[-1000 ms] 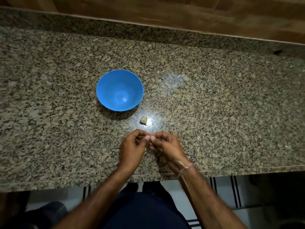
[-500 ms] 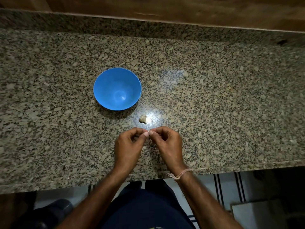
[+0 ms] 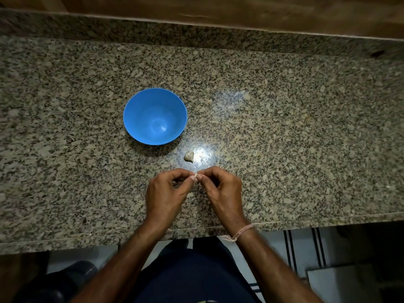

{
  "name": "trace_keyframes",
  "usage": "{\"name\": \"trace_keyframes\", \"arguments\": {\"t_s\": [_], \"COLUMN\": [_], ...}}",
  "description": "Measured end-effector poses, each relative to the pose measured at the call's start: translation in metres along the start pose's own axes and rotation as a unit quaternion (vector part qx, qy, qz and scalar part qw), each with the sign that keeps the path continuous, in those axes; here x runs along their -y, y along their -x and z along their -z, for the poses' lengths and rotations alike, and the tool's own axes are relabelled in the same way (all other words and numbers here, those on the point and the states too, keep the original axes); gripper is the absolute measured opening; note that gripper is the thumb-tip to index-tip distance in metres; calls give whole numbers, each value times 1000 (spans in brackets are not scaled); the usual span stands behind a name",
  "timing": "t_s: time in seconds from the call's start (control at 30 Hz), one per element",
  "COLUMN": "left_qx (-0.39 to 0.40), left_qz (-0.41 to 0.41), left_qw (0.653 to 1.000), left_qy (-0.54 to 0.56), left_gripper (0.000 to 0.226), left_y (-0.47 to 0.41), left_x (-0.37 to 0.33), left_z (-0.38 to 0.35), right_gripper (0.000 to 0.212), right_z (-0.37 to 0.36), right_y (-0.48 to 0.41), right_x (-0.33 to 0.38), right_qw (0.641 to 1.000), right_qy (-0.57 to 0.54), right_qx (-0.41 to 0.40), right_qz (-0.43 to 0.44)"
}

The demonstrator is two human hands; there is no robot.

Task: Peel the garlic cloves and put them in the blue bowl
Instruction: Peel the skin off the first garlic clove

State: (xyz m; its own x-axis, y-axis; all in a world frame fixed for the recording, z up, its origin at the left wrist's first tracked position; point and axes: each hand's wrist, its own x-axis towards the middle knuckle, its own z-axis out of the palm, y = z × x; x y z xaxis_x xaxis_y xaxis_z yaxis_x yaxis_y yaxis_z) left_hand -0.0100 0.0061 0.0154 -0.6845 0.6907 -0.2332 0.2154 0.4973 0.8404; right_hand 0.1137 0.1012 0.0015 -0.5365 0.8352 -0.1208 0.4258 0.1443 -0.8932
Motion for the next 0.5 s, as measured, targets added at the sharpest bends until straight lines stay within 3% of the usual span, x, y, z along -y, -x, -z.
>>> {"name": "trace_keyframes", "arguments": {"t_s": [0.2, 0.37, 0.5], "left_qx": [1, -15, -10], "left_qz": [-13, -4, 9], "left_qw": [1000, 999, 1000], "left_qy": [-9, -39, -21], "left_gripper": [9, 29, 14], "left_y": [1, 1, 1], "left_x": [2, 5, 3], "left_z": [0, -5, -7], "right_gripper": [6, 8, 8], "right_z": [3, 7, 5], "right_y": [1, -2, 0], "right_x": [1, -3, -6], "right_qw": [1000, 1000, 994], "right_qy": [9, 4, -74], "right_qx": [2, 26, 51], "right_qz": [9, 2, -60]}}
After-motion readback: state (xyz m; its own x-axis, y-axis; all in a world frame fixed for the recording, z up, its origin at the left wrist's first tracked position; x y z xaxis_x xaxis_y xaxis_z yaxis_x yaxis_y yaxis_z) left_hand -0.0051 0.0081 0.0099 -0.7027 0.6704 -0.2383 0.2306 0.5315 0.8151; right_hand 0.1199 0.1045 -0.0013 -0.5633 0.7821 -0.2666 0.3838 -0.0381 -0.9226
